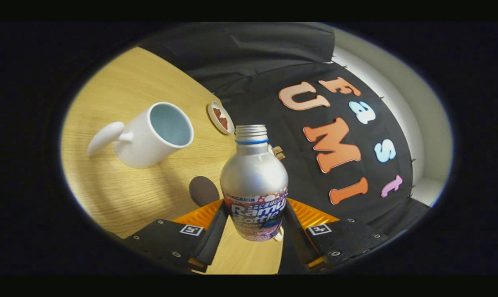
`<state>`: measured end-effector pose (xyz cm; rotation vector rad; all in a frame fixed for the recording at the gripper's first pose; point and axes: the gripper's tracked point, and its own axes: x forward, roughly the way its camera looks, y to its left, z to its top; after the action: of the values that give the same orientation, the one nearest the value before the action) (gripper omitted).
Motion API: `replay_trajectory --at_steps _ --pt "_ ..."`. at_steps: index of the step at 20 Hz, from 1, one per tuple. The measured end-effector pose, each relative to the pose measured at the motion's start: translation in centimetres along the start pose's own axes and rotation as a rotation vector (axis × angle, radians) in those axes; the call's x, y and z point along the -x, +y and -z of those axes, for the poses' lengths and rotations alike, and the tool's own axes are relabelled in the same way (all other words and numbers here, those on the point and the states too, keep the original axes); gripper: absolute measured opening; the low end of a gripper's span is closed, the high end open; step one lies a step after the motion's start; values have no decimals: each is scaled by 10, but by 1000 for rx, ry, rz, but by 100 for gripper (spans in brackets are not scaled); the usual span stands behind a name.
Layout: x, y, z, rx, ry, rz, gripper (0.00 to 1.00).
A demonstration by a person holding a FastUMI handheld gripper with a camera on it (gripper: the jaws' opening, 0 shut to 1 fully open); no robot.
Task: Take the bottle from table, then pour the juice into the cup, finally place the bottle on the coaster
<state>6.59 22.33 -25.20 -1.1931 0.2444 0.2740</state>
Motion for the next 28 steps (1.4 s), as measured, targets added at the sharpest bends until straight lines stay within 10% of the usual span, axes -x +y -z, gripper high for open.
replay_trajectory --at_steps 28 --pt "-17 3 -29 481 -61 75 76"
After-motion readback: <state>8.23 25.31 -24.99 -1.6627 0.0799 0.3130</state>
